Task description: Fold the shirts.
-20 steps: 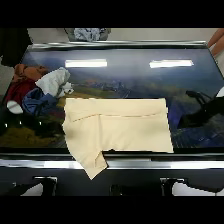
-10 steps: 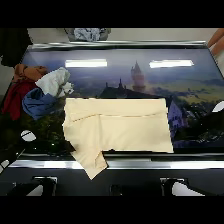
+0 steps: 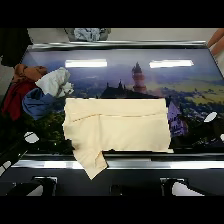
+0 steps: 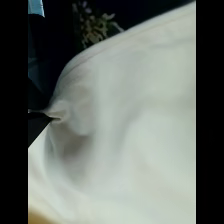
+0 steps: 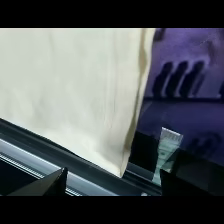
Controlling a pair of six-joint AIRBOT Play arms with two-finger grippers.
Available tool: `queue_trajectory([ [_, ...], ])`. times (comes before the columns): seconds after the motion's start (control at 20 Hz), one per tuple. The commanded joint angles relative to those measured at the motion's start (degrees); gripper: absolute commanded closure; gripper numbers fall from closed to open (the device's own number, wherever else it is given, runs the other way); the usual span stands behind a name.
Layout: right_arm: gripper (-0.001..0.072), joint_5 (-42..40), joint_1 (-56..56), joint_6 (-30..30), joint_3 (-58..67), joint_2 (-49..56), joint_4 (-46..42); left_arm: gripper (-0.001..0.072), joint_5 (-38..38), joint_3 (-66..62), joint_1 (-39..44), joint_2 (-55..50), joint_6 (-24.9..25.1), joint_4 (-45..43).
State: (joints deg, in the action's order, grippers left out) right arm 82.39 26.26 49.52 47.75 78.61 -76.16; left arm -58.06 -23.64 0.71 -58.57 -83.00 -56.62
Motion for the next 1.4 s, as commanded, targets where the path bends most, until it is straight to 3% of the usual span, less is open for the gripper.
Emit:
queue_trajectory([
  [0.0, 0.0045, -4.70, -0.04, 1.29, -2.80, 0.72, 4.13, 0.0675, 0.52, 0.00, 0.07, 0.22, -0.15, -0.31],
  [0.15, 0.0147, -5.16, -0.11, 2.19, -3.19, 2.62, 4.55, 0.0675, 0.66, -0.02, 0.02, 1.05, -0.11, -0.33],
  [0.25, 0.0664, -6.88, -0.11, 1.99, -3.04, 2.82, 5.51, 0.0675, 1.36, -0.15, 0.00, 1.22, 0.07, -0.35],
  [0.45, 0.0674, -5.16, -0.09, -3.48, 2.08, 1.81, 7.72, 0.0679, -1.81, -6.43, -2.03, 2.99, 3.56, -0.66],
  [0.7, 0.0675, -5.33, -0.15, -3.15, 13.27, -3.43, 14.14, 0.0682, -9.64, -21.66, -8.26, 6.86, 2.64, -5.22],
  [0.8, 0.0676, -8.68, -2.19, -1.97, 17.03, -3.06, 14.34, 0.0683, -8.94, -26.60, -9.90, 4.48, 2.71, -5.31],
  [1.05, 0.0675, -20.39, -11.89, 4.20, 27.96, 6.34, 8.37, 0.0682, -7.52, -44.37, -9.18, -14.08, 5.46, -4.85],
  [1.35, 0.0674, -21.94, -13.00, 8.33, 39.04, 20.70, 8.68, 0.0680, -12.39, -66.73, -9.07, -38.01, 4.96, -2.23],
])
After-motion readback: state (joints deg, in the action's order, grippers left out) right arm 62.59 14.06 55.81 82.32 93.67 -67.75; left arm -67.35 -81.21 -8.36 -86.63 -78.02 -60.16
